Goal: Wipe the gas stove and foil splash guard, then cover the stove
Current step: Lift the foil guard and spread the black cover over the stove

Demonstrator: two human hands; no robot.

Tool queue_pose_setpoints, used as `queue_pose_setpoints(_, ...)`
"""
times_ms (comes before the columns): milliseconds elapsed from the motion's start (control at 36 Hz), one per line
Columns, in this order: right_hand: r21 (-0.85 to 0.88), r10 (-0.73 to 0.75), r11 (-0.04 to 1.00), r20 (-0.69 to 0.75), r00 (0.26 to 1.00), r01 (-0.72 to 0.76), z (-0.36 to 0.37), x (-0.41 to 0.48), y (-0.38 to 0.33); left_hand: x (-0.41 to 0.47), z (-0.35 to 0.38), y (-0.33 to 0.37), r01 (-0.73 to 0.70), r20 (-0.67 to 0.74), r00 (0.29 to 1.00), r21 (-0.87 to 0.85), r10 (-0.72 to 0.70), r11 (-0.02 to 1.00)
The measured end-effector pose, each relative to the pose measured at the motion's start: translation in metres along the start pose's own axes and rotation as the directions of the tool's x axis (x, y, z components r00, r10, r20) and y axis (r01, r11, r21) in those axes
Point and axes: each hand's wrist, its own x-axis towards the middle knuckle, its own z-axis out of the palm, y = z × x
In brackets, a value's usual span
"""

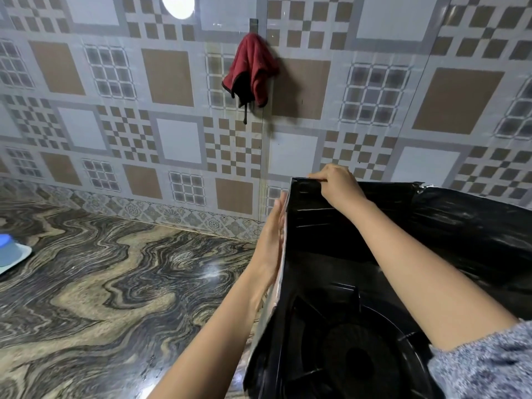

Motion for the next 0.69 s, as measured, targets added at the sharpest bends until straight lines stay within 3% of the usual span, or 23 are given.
queue_pose_setpoints(111,-0.006,0.012,1.000,0.012,1.000,-0.012,-0.006,-0.001,0.003,0.000,-0.005,-0.009,0.011,0.053,0.999,0.018,-0.012,1.000)
queue_pose_setpoints(194,-0.006,0.013,1.000,0.002,1.000,-0.013,-0.007,-0.003,0.004,-0.009,-0.002,-0.007,0.193,-0.068,0.979,0.028,-0.191,0.981)
queue_pose_setpoints(222,-0.004,0.016,1.000,0.000,1.000,-0.016,-0.007,-0.004,0.004,-0.015,0.000,-0.007,0.202,-0.032,0.979,0.062,-0.200,0.977)
queue_pose_setpoints(306,-0.001,0.029,1.000,0.002,1.000,-0.029,-0.007,-0.006,0.004,-0.010,-0.010,-0.032,0.278,-0.118,0.957,0.128,-0.263,0.952)
queue_pose_setpoints(361,0.006,0.034,0.999,-0.003,0.999,-0.034,-0.008,-0.006,0.003,-0.015,-0.009,-0.038,0.222,-0.059,0.975,0.170,-0.215,0.960)
queue_pose_setpoints(444,0.013,0.026,1.000,-0.004,1.000,-0.026,-0.008,-0.007,0.003,-0.030,-0.008,-0.047,0.213,0.104,0.971,0.038,-0.215,0.976)
queue_pose_setpoints(500,0.020,0.024,1.000,0.000,1.000,-0.024,-0.007,-0.007,0.003,-0.030,-0.014,-0.051,0.139,0.090,0.985,0.077,-0.145,0.987)
queue_pose_setpoints(694,0.024,0.035,0.999,-0.016,0.999,-0.034,-0.005,-0.006,-0.003,-0.026,-0.007,-0.056,0.136,0.015,0.990,0.101,-0.138,0.986)
